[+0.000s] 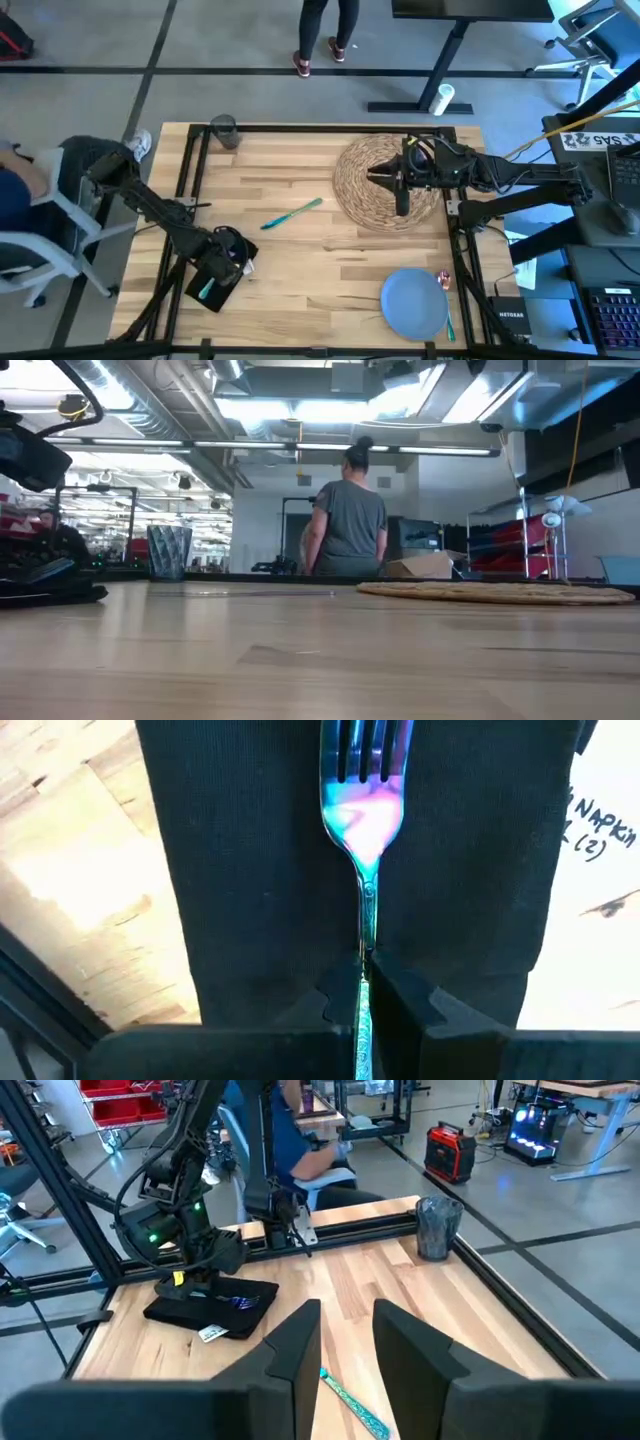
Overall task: Set table place
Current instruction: Put the blue fork on the black table napkin
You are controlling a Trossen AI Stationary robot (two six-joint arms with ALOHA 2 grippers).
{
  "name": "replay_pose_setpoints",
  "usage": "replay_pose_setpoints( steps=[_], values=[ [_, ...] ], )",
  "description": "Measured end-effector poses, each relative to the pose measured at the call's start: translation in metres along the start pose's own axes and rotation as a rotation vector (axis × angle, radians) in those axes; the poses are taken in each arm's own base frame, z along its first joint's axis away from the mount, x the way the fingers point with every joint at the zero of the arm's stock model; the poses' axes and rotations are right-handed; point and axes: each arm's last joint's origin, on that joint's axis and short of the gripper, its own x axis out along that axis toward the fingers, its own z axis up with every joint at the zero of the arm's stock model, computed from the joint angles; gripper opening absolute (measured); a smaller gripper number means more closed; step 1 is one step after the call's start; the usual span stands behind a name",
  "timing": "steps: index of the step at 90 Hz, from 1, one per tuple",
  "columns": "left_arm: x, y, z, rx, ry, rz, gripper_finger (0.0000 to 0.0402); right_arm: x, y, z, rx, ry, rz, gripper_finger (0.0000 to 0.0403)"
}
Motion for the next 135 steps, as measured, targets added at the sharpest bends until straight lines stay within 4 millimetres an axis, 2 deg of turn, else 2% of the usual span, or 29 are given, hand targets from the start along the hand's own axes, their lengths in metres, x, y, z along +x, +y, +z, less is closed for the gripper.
replay_pose_setpoints(
  steps=[59, 124, 135],
  values=[
    [0.0, 0.0, 0.0, 0.011, 0.0, 0.0, 0.0004, 0.0, 0.0, 0.0, 0.0, 0.0, 0.0, 0.0083],
    [0.0001, -0.0002, 0.0009, -0.068, -0.03, -0.006, 0.0004, 0.0, 0.0, 0.0, 0.0, 0.0, 0.0, 0.0083],
    [0.0001, -0.0002, 0.001, -0.087, -0.035, -0.007, 0.002, 0.0, 0.0, 0.0, 0.0, 0.0, 0.0, 0.0083]
  ],
)
